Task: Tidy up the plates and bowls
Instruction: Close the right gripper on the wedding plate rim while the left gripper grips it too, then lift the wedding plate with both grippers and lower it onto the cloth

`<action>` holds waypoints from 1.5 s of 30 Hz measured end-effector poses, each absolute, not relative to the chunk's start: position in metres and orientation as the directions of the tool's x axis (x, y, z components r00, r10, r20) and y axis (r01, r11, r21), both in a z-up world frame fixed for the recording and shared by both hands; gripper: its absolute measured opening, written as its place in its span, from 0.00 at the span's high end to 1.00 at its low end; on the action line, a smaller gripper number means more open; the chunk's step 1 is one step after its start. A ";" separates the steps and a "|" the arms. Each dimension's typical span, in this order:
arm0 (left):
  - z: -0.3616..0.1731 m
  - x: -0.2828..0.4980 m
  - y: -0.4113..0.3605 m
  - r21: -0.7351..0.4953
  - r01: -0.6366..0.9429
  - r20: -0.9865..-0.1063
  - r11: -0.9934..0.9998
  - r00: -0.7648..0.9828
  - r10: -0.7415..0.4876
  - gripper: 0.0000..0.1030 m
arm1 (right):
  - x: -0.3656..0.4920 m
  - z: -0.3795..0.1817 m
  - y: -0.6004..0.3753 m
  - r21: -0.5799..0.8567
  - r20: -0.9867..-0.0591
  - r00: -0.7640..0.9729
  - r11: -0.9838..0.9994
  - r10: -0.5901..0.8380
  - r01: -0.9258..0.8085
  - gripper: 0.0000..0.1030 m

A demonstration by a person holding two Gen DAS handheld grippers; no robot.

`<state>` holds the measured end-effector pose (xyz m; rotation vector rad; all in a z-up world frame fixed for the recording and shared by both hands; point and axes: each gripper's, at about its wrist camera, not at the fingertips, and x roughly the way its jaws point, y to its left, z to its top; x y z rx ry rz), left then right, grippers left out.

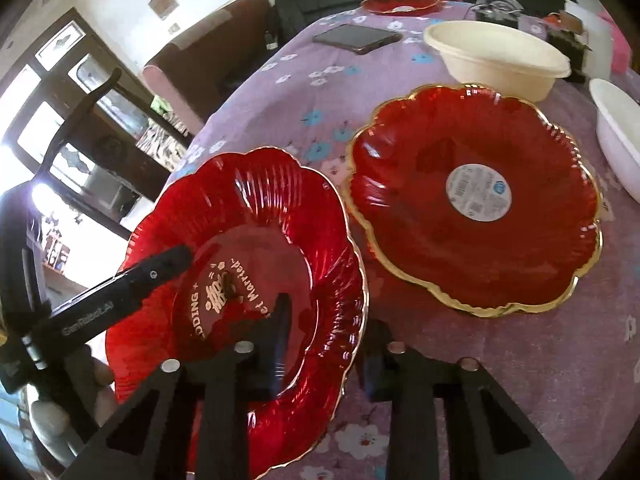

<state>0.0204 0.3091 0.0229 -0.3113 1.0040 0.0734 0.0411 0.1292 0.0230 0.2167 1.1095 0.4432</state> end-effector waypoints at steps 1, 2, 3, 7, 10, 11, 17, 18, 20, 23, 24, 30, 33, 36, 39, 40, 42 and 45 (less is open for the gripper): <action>0.023 0.018 0.315 -0.253 -0.219 -0.836 0.942 0.539 -0.100 0.65 | 0.039 0.024 0.128 0.379 -0.814 0.374 0.895 0.444 -0.237 0.73; 0.024 0.015 0.320 -0.273 -0.231 -0.833 0.934 0.542 -0.110 0.67 | 0.037 0.026 0.127 0.382 -0.811 0.376 0.892 0.448 -0.241 0.74; 0.026 0.012 0.322 -0.278 -0.239 -0.830 0.931 0.548 -0.107 0.67 | 0.034 0.028 0.126 0.396 -0.803 0.374 0.884 0.464 -0.247 0.77; 0.041 -0.007 0.326 -0.269 -0.255 -0.803 0.929 0.592 -0.070 0.67 | 0.017 0.040 0.133 0.360 -0.789 0.412 0.886 0.456 -0.292 0.78; 0.055 -0.025 0.332 -0.297 -0.270 -0.773 0.916 0.630 -0.065 0.67 | 0.006 0.051 0.135 0.369 -0.768 0.428 0.875 0.477 -0.313 0.78; 0.059 -0.030 0.334 -0.311 -0.271 -0.764 0.911 0.642 -0.070 0.67 | 0.002 0.055 0.134 0.377 -0.760 0.431 0.870 0.486 -0.317 0.78; 0.077 -0.062 0.342 -0.370 -0.288 -0.716 0.883 0.694 -0.073 0.67 | -0.027 0.077 0.137 0.366 -0.720 0.476 0.859 0.505 -0.358 0.78; 0.079 -0.068 0.344 -0.383 -0.293 -0.710 0.876 0.700 -0.076 0.67 | -0.033 0.081 0.138 0.358 -0.714 0.485 0.859 0.505 -0.367 0.78; 0.082 -0.076 0.347 -0.396 -0.303 -0.701 0.867 0.709 -0.073 0.67 | -0.040 0.084 0.144 0.346 -0.706 0.497 0.858 0.504 -0.379 0.78; 0.085 -0.086 0.350 -0.393 -0.312 -0.695 0.865 0.717 -0.057 0.67 | -0.049 0.086 0.149 0.322 -0.703 0.510 0.860 0.497 -0.395 0.78; 0.085 -0.087 0.351 -0.395 -0.315 -0.693 0.863 0.718 -0.056 0.67 | -0.051 0.085 0.150 0.317 -0.703 0.512 0.861 0.494 -0.396 0.78; 0.079 -0.084 0.351 -0.404 -0.315 -0.701 0.859 0.710 -0.069 0.67 | -0.049 0.078 0.148 0.299 -0.717 0.512 0.872 0.473 -0.388 0.78; 0.073 -0.075 0.348 -0.396 -0.316 -0.712 0.862 0.699 -0.070 0.67 | -0.042 0.075 0.146 0.283 -0.721 0.522 0.882 0.455 -0.377 0.78; 0.065 -0.064 0.343 -0.384 -0.318 -0.726 0.867 0.684 -0.072 0.67 | -0.033 0.072 0.144 0.273 -0.727 0.529 0.892 0.437 -0.361 0.78; 0.052 -0.047 0.343 -0.374 -0.326 -0.746 0.868 0.662 -0.073 0.67 | -0.021 0.065 0.145 0.258 -0.740 0.527 0.900 0.418 -0.351 0.78; 0.049 -0.042 0.343 -0.371 -0.329 -0.751 0.868 0.656 -0.072 0.67 | -0.017 0.061 0.146 0.252 -0.747 0.523 0.903 0.411 -0.349 0.78; 0.042 -0.032 0.344 -0.362 -0.338 -0.762 0.869 0.644 -0.067 0.67 | -0.010 0.053 0.148 0.249 -0.760 0.511 0.906 0.402 -0.342 0.78; 0.030 -0.019 0.343 -0.347 -0.341 -0.781 0.874 0.620 -0.069 0.67 | -0.003 0.043 0.149 0.238 -0.773 0.505 0.914 0.384 -0.329 0.78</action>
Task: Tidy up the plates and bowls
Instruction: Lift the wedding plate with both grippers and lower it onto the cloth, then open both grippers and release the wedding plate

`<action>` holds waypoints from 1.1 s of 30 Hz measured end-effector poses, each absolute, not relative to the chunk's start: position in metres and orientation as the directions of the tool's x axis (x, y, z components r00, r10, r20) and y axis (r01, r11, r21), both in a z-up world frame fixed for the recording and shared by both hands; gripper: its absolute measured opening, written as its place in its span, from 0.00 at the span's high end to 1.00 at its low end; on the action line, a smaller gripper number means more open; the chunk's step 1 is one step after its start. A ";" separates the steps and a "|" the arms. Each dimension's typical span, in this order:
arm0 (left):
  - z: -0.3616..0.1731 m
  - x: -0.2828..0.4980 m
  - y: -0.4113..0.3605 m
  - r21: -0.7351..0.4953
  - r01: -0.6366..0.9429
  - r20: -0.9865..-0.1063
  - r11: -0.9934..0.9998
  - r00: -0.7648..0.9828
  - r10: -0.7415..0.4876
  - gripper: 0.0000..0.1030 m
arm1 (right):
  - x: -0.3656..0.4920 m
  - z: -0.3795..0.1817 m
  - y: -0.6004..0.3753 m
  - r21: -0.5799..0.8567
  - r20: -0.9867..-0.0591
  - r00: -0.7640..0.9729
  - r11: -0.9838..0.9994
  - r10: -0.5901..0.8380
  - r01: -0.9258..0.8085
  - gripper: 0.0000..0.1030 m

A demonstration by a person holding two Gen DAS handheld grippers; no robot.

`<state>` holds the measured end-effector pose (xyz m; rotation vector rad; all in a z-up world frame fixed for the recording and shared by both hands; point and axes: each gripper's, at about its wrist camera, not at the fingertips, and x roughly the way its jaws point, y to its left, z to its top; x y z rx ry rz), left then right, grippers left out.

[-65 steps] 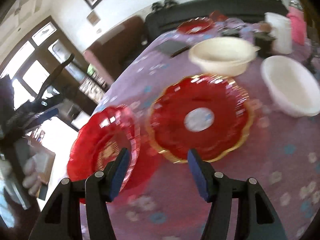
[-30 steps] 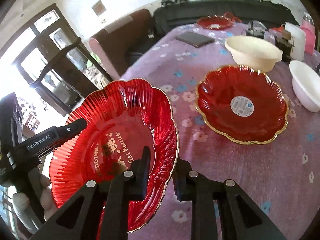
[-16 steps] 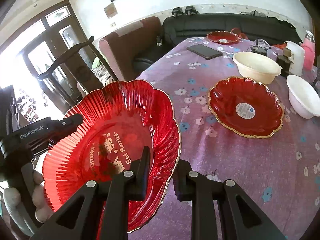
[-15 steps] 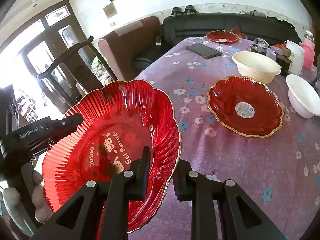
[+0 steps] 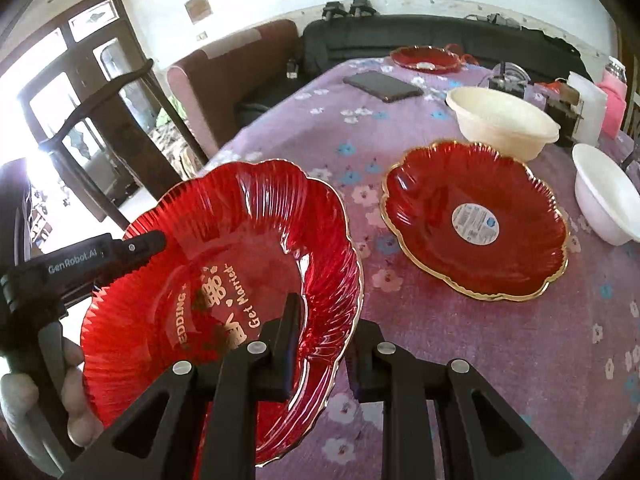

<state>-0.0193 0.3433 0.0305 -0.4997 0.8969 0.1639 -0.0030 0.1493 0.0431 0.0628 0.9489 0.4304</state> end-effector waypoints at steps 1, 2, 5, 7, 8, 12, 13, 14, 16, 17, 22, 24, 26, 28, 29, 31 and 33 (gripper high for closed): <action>0.027 -0.016 0.342 -0.337 -0.343 -0.789 0.877 0.611 -0.065 0.67 | 0.000 0.039 0.149 0.242 -0.779 0.498 0.915 0.381 -0.323 0.78; 0.024 -0.013 0.341 -0.329 -0.344 -0.795 0.880 0.603 -0.062 0.67 | 0.002 0.036 0.149 0.241 -0.783 0.494 0.916 0.378 -0.319 0.78; 0.017 -0.009 0.341 -0.316 -0.347 -0.804 0.883 0.592 -0.054 0.67 | 0.005 0.028 0.150 0.246 -0.793 0.480 0.918 0.376 -0.312 0.79; 0.017 -0.008 0.338 -0.295 -0.341 -0.806 0.893 0.590 -0.041 0.67 | 0.006 0.024 0.151 0.246 -0.799 0.473 0.920 0.371 -0.306 0.79; 0.018 -0.007 0.337 -0.288 -0.338 -0.807 0.896 0.589 -0.036 0.66 | 0.006 0.023 0.151 0.250 -0.800 0.471 0.920 0.372 -0.301 0.78; 0.020 -0.011 0.337 -0.302 -0.333 -0.801 0.894 0.597 -0.048 0.59 | 0.004 0.024 0.152 0.258 -0.797 0.466 0.915 0.383 -0.310 0.72; 0.022 -0.012 0.337 -0.302 -0.332 -0.799 0.894 0.600 -0.047 0.58 | 0.003 0.024 0.151 0.265 -0.797 0.463 0.913 0.388 -0.311 0.69; 0.024 -0.014 0.337 -0.302 -0.330 -0.795 0.894 0.605 -0.045 0.56 | 0.002 0.026 0.150 0.270 -0.795 0.463 0.912 0.391 -0.308 0.68; 0.032 -0.022 0.336 -0.308 -0.325 -0.780 0.894 0.624 -0.042 0.49 | 0.000 0.030 0.147 0.277 -0.786 0.476 0.913 0.395 -0.300 0.61; 0.035 -0.024 0.336 -0.309 -0.325 -0.775 0.894 0.631 -0.038 0.46 | -0.002 0.032 0.145 0.278 -0.782 0.483 0.913 0.395 -0.297 0.59; 0.061 -0.050 0.326 -0.266 -0.327 -0.728 0.907 0.685 0.034 0.36 | -0.016 0.045 0.133 0.284 -0.761 0.520 0.919 0.389 -0.272 0.54; 0.071 -0.060 0.319 -0.226 -0.330 -0.708 0.916 0.702 0.078 0.35 | -0.023 0.050 0.128 0.284 -0.750 0.537 0.921 0.386 -0.265 0.54; 0.081 -0.071 0.310 -0.176 -0.336 -0.688 0.925 0.714 0.129 0.33 | -0.031 0.056 0.121 0.282 -0.738 0.557 0.924 0.380 -0.257 0.54; 0.089 -0.080 0.303 -0.151 -0.332 -0.670 0.931 0.727 0.151 0.31 | -0.037 0.061 0.114 0.287 -0.728 0.571 0.925 0.380 -0.249 0.54; 0.092 -0.084 0.300 -0.140 -0.329 -0.663 0.934 0.731 0.159 0.31 | -0.041 0.064 0.108 0.294 -0.719 0.582 0.925 0.379 -0.240 0.54; 0.101 -0.094 0.292 -0.116 -0.325 -0.647 0.939 0.742 0.177 0.31 | -0.046 0.069 0.102 0.302 -0.709 0.595 0.925 0.378 -0.229 0.51; 0.108 -0.101 0.283 -0.096 -0.318 -0.631 0.943 0.752 0.190 0.31 | -0.053 0.074 0.095 0.306 -0.695 0.616 0.928 0.371 -0.214 0.50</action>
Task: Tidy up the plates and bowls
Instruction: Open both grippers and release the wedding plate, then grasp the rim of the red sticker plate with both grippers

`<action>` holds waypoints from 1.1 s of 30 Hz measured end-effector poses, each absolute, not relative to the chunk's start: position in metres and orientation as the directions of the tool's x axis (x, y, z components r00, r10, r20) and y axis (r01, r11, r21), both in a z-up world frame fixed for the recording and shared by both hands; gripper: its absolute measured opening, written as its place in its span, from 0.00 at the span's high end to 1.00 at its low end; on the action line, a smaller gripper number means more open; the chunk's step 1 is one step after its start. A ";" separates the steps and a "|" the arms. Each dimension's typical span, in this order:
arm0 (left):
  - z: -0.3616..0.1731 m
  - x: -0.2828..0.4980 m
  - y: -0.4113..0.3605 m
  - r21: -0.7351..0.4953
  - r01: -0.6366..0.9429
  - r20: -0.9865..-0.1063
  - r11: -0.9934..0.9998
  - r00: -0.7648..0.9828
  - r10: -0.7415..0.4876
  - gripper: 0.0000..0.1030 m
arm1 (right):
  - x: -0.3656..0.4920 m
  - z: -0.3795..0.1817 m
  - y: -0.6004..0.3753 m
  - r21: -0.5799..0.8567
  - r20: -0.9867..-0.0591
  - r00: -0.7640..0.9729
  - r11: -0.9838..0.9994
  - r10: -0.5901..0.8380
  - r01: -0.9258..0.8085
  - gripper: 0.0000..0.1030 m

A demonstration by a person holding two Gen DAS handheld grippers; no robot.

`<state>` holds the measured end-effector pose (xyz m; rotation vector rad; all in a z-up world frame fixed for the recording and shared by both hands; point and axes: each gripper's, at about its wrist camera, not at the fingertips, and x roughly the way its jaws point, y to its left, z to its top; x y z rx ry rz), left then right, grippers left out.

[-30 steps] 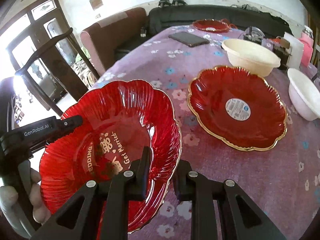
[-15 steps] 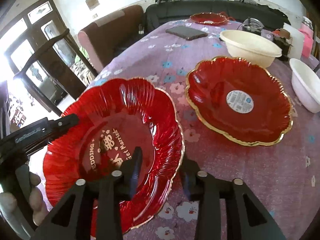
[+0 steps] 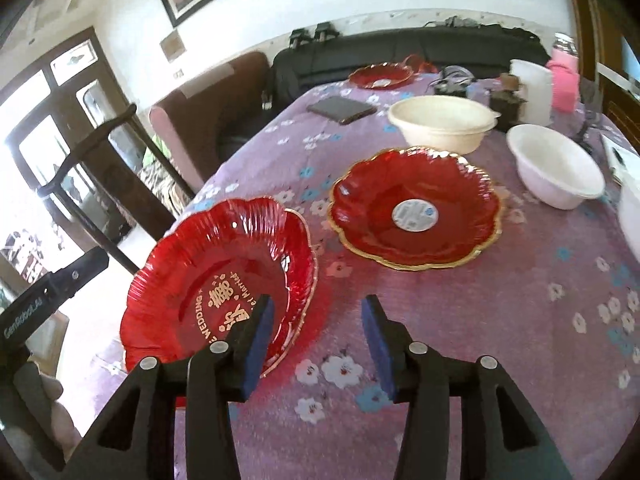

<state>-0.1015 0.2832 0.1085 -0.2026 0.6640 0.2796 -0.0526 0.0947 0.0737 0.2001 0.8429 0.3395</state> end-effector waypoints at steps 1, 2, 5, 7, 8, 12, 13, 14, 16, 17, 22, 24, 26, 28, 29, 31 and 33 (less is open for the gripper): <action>0.112 -0.106 0.279 -0.085 -0.315 -0.621 0.945 0.759 0.197 0.30 | -0.055 0.076 0.092 0.305 -0.689 0.626 0.930 0.365 -0.206 0.50; 0.115 -0.108 0.275 -0.077 -0.313 -0.613 0.947 0.763 0.203 0.30 | -0.058 0.078 0.089 0.307 -0.683 0.636 0.931 0.360 -0.198 0.50; 0.125 -0.118 0.261 -0.049 -0.302 -0.584 0.952 0.782 0.218 0.25 | -0.068 0.082 0.077 0.325 -0.670 0.649 0.928 0.361 -0.181 0.48; 0.130 -0.124 0.252 -0.029 -0.297 -0.567 0.954 0.791 0.229 0.24 | -0.073 0.085 0.070 0.331 -0.663 0.659 0.929 0.355 -0.168 0.48; 0.133 -0.127 0.248 -0.018 -0.293 -0.557 0.956 0.797 0.234 0.24 | -0.076 0.086 0.067 0.331 -0.658 0.666 0.929 0.351 -0.162 0.48; 0.142 -0.136 0.231 0.015 -0.285 -0.531 0.958 0.810 0.250 0.22 | -0.085 0.092 0.054 0.339 -0.641 0.687 0.929 0.343 -0.147 0.47; 0.143 -0.138 0.227 0.025 -0.287 -0.524 0.958 0.812 0.257 0.21 | -0.088 0.093 0.051 0.340 -0.636 0.692 0.929 0.341 -0.144 0.47; 0.145 -0.140 0.223 0.035 -0.289 -0.517 0.957 0.814 0.265 0.21 | -0.089 0.094 0.049 0.341 -0.633 0.695 0.929 0.340 -0.144 0.47; 0.148 -0.144 0.217 0.054 -0.293 -0.500 0.955 0.820 0.280 0.21 | -0.093 0.096 0.045 0.345 -0.624 0.704 0.928 0.339 -0.141 0.46; 0.149 -0.147 0.215 0.061 -0.293 -0.493 0.954 0.822 0.284 0.20 | -0.094 0.097 0.043 0.347 -0.621 0.707 0.927 0.339 -0.140 0.45; 0.152 -0.150 0.208 0.073 -0.287 -0.485 0.955 0.826 0.286 0.20 | -0.097 0.094 0.032 0.361 -0.615 0.712 0.924 0.339 -0.128 0.40; 0.151 -0.149 0.207 0.075 -0.288 -0.489 0.955 0.824 0.287 0.19 | -0.097 0.093 0.030 0.365 -0.617 0.711 0.923 0.338 -0.122 0.40; 0.151 -0.148 0.207 0.076 -0.287 -0.493 0.955 0.822 0.286 0.19 | -0.097 0.092 0.027 0.365 -0.617 0.713 0.924 0.333 -0.116 0.40; 0.152 -0.146 0.207 0.080 -0.279 -0.495 0.957 0.822 0.281 0.19 | -0.094 0.093 0.022 0.360 -0.620 0.715 0.927 0.324 -0.107 0.40; 0.153 -0.146 0.207 0.083 -0.273 -0.495 0.958 0.824 0.277 0.19 | -0.093 0.094 0.019 0.358 -0.621 0.716 0.928 0.320 -0.104 0.40; 0.161 -0.144 0.207 0.089 -0.243 -0.490 0.966 0.834 0.255 0.19 | -0.087 0.102 0.010 0.343 -0.618 0.727 0.935 0.300 -0.093 0.40; 0.171 -0.141 0.210 0.079 -0.212 -0.487 0.974 0.845 0.223 0.18 | -0.080 0.114 0.003 0.314 -0.612 0.741 0.945 0.277 -0.094 0.40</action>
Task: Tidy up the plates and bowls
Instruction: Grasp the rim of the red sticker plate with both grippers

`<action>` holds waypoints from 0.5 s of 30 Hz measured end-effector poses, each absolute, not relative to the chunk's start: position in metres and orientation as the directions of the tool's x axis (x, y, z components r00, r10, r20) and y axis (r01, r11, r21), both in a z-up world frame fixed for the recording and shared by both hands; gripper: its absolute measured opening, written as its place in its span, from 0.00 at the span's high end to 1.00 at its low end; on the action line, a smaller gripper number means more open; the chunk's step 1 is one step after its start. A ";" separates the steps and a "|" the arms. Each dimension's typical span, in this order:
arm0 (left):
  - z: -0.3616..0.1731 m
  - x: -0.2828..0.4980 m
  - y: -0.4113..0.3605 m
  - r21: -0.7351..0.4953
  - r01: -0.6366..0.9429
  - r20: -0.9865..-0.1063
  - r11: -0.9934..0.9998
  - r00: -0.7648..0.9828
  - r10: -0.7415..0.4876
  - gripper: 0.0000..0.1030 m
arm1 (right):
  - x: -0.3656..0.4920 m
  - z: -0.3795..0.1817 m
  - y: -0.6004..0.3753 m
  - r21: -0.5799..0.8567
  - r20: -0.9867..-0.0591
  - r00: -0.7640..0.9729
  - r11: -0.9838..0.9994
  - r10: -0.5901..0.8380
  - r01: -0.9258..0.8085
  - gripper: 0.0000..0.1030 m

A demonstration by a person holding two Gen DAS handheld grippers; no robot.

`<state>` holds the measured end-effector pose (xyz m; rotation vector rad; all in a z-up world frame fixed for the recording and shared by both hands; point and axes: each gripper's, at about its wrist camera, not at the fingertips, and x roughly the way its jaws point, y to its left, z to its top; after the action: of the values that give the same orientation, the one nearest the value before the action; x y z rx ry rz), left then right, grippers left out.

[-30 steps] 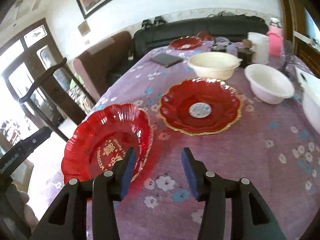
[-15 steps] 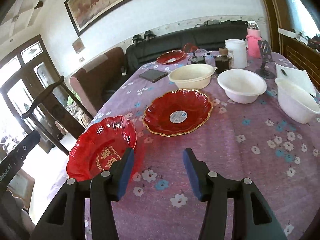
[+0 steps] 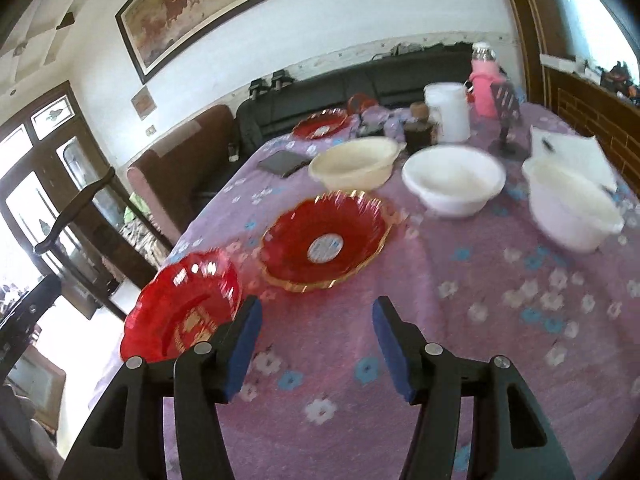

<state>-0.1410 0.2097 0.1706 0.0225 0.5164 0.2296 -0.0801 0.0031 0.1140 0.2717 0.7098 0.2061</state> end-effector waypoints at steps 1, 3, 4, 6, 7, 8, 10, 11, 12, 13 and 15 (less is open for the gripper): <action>0.177 -0.137 0.212 0.061 -0.189 -0.490 0.980 0.850 0.195 0.14 | -0.076 0.121 0.001 0.292 -0.608 0.750 0.952 0.261 -0.094 0.40; 0.186 -0.128 0.216 0.019 -0.146 -0.504 0.989 0.853 0.136 0.12 | -0.066 0.133 -0.004 0.256 -0.603 0.762 0.962 0.237 -0.097 0.39; 0.191 -0.119 0.217 -0.003 -0.126 -0.518 0.992 0.849 0.106 0.12 | -0.061 0.137 -0.006 0.249 -0.602 0.763 0.963 0.235 -0.100 0.36; 0.195 -0.106 0.217 -0.018 -0.105 -0.532 0.994 0.843 0.080 0.12 | -0.049 0.144 -0.013 0.257 -0.599 0.764 0.961 0.240 -0.101 0.36; 0.197 -0.093 0.216 -0.029 -0.086 -0.544 0.996 0.837 0.056 0.12 | -0.043 0.144 -0.015 0.265 -0.601 0.760 0.959 0.246 -0.100 0.36; 0.197 -0.084 0.215 -0.042 -0.073 -0.556 0.996 0.831 0.037 0.12 | -0.038 0.144 -0.017 0.271 -0.605 0.757 0.957 0.249 -0.099 0.36; 0.195 -0.061 0.214 -0.078 -0.057 -0.597 0.995 0.802 -0.001 0.12 | -0.026 0.140 -0.020 0.290 -0.615 0.747 0.953 0.253 -0.085 0.36; 0.193 -0.050 0.212 -0.102 -0.046 -0.615 0.994 0.788 -0.027 0.12 | -0.018 0.135 -0.022 0.302 -0.621 0.739 0.950 0.261 -0.082 0.36; 0.191 -0.042 0.210 -0.123 -0.033 -0.624 0.992 0.779 -0.051 0.12 | -0.011 0.130 -0.023 0.312 -0.627 0.731 0.947 0.269 -0.080 0.36; 0.188 -0.027 0.207 -0.165 -0.005 -0.636 0.986 0.765 -0.103 0.12 | -0.008 0.127 -0.023 0.319 -0.631 0.726 0.944 0.274 -0.078 0.36; 0.179 -0.007 0.202 -0.193 0.014 -0.654 0.981 0.743 -0.139 0.12 | 0.004 0.113 -0.023 0.342 -0.645 0.708 0.937 0.288 -0.070 0.36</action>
<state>-0.0072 0.2020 0.1793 -0.1805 0.7290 -0.0840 0.0044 -0.0233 0.1132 0.3038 0.7612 0.2022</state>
